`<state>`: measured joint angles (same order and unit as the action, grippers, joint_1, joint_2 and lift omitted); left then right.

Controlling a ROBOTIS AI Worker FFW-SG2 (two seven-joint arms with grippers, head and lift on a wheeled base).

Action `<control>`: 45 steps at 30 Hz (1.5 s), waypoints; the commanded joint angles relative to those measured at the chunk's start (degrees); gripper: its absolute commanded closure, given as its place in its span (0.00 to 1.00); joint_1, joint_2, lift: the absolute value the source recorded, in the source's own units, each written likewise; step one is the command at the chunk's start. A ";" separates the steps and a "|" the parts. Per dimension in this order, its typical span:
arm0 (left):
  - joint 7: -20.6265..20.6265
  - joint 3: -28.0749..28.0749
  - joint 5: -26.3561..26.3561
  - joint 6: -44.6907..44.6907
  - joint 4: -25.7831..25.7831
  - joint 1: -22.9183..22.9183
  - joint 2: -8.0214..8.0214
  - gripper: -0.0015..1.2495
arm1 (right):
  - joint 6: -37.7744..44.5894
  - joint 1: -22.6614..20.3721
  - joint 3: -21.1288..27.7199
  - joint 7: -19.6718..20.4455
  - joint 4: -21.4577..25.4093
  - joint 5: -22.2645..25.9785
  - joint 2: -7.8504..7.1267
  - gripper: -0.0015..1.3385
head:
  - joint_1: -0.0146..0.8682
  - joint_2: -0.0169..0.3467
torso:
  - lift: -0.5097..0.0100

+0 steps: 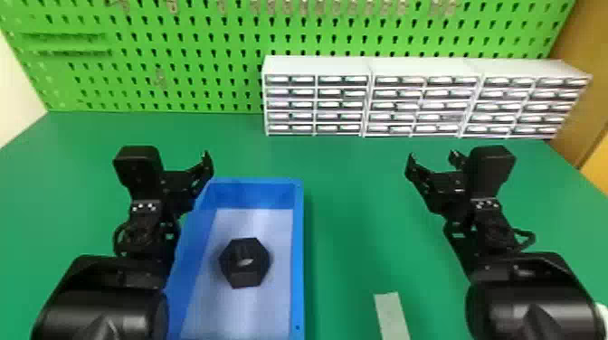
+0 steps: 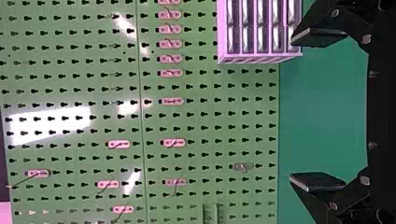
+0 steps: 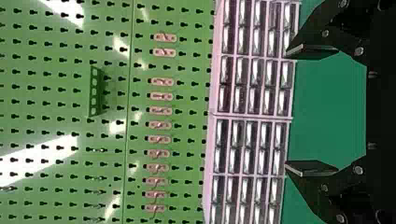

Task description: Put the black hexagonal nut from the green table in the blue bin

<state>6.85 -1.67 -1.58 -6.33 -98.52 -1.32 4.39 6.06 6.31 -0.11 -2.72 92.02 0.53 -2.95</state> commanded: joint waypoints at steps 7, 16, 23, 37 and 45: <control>0.00 -0.18 0.00 0.00 0.00 0.00 0.00 0.20 | 0.00 0.02 0.28 0.00 0.00 0.00 0.14 0.32 | 0.79 0.19 | 0.80; 0.00 -0.26 -0.44 0.00 0.00 0.00 0.00 0.20 | 0.00 -0.07 0.46 0.00 0.00 0.17 0.31 0.32 | 0.79 0.19 | 0.80; 0.00 -0.18 -0.70 0.00 0.00 0.00 0.00 0.20 | 0.00 0.02 0.55 0.00 0.09 0.17 0.31 0.32 | 0.79 0.19 | 0.80; 0.00 -0.09 -0.88 0.00 0.00 0.00 0.00 0.19 | 0.53 0.11 0.55 0.00 0.09 0.44 0.31 0.32 | 0.79 0.19 | 0.80; 0.00 -0.09 -0.62 0.00 0.00 0.09 0.00 0.19 | 0.70 0.11 0.55 0.00 0.09 0.44 0.23 0.32 | 0.79 0.19 | 0.80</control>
<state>6.85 -1.83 -2.40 -6.33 -98.52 -1.31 4.39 6.59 6.41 0.44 -2.72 92.11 0.95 -2.69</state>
